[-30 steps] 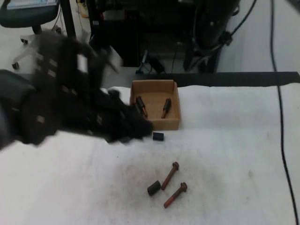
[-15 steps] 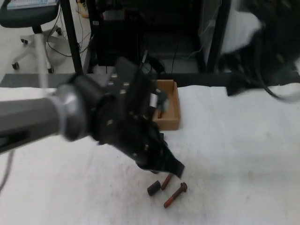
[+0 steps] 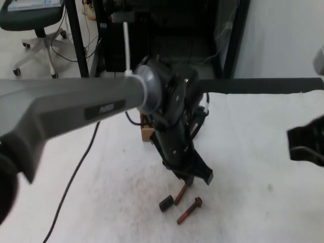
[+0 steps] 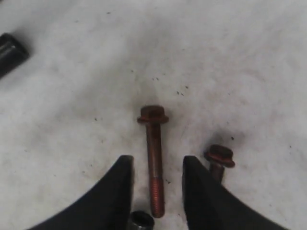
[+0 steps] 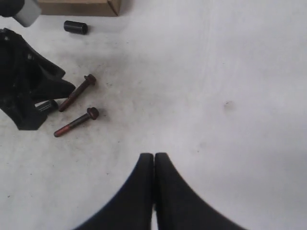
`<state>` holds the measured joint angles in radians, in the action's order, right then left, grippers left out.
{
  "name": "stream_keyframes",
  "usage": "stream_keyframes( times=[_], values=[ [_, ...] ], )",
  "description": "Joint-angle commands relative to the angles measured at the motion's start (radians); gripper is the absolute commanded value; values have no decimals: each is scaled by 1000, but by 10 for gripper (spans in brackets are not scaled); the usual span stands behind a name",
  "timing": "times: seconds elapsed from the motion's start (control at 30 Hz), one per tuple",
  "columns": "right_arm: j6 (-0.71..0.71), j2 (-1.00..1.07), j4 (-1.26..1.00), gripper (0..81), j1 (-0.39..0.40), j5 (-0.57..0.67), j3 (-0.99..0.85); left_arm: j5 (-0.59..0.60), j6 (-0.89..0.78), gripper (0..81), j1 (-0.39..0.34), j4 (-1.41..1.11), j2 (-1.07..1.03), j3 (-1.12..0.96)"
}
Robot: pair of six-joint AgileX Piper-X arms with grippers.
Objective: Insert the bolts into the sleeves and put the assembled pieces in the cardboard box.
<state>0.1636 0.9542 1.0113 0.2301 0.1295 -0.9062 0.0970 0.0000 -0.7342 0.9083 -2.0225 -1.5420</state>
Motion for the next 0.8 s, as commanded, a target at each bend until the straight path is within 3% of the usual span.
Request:
stream_keyframes(
  times=[0.0, 0.13, 0.37, 0.77],
  values=[
    [-59, -48, 25, 8, -84, 56, 6, -43, 0, 359, -4, 20, -3, -38],
    [-60, -64, 18, 8, -147, 124, 6, -43, 83, 359, -8, 23, -11, -56],
    [-60, -64, 0, 8, -149, 135, 6, -43, 290, 359, -41, 110, -33, -56],
    [-60, -64, -1, 8, -149, 135, 6, -43, 108, 359, -48, 17, -56, -51]
  ],
)
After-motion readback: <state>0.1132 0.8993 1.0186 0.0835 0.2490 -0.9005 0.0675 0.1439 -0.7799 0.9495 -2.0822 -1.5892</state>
